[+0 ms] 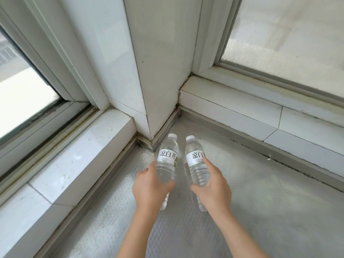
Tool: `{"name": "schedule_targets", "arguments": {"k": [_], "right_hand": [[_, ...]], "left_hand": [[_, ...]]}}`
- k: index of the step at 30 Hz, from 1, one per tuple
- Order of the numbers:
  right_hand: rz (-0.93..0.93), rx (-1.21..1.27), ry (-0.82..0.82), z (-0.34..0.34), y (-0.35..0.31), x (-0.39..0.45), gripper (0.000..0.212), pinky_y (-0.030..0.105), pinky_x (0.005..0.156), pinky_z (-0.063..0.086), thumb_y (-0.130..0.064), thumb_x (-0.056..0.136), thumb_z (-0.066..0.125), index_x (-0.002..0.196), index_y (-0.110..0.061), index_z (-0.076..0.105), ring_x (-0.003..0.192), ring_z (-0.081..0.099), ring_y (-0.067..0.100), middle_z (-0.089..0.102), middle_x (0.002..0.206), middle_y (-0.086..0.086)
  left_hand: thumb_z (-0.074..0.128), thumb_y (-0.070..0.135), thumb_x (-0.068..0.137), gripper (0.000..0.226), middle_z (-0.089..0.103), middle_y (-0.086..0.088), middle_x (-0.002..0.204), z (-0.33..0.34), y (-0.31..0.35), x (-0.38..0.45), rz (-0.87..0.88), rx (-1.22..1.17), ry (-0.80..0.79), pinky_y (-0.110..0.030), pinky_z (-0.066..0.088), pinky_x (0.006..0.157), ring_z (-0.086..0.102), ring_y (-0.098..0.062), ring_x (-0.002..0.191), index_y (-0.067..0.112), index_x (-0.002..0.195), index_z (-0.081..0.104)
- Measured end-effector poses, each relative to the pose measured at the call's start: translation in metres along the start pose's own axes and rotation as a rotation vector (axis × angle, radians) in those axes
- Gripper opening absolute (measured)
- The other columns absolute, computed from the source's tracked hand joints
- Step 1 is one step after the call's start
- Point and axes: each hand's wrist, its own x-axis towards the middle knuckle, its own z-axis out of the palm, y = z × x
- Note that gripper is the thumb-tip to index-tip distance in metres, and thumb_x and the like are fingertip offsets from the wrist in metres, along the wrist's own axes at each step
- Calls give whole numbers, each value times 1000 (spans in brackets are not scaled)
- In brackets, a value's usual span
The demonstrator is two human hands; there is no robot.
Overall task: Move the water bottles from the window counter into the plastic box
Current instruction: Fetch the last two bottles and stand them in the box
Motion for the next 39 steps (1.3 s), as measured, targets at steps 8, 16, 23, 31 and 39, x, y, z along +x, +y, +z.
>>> {"name": "schedule_targets", "arguments": {"k": [8, 16, 23, 31, 39], "right_hand": [[-131, 10, 62, -41, -3, -65, 81, 27, 67, 40, -20, 64, 76, 136, -39, 44, 89, 52, 11, 48, 102, -19], [-313, 93, 45, -72, 1, -153, 81, 24, 67, 40, -18, 61, 77, 132, -43, 47, 97, 58, 10, 56, 119, -21], [-498, 239, -79, -102, 17, -240, 83, 28, 68, 53, -20, 54, 78, 126, -48, 46, 82, 64, 5, 66, 107, -18], [-684, 474, -403, -130, 13, -341, 81, 1, 65, 42, -2, 56, 83, 121, -40, 54, 89, 58, -12, 62, 107, -20], [-927, 520, -757, -93, -21, -480, 84, 7, 71, 47, 1, 53, 85, 115, -45, 54, 92, 57, -6, 61, 108, -21]], "left_hand": [[74, 49, 66, 70, 58, 17, 88, -46, -10, -83, -31, -173, 140, -28, 41, 65, 57, -14, 95, 38, 131, 51], [78, 43, 64, 74, 63, 18, 100, -87, -19, -199, -82, -313, 286, -29, 44, 74, 54, -10, 97, 40, 133, 51], [81, 41, 59, 72, 62, 23, 92, -113, -28, -321, -122, -361, 493, -31, 50, 77, 61, -12, 94, 45, 126, 55], [87, 45, 54, 75, 69, 19, 99, -137, -61, -458, -190, -474, 719, -30, 53, 79, 61, 1, 86, 47, 123, 57], [89, 40, 55, 73, 66, 24, 97, -179, -129, -599, -346, -521, 997, -18, 48, 73, 60, 6, 84, 49, 117, 53]]}}
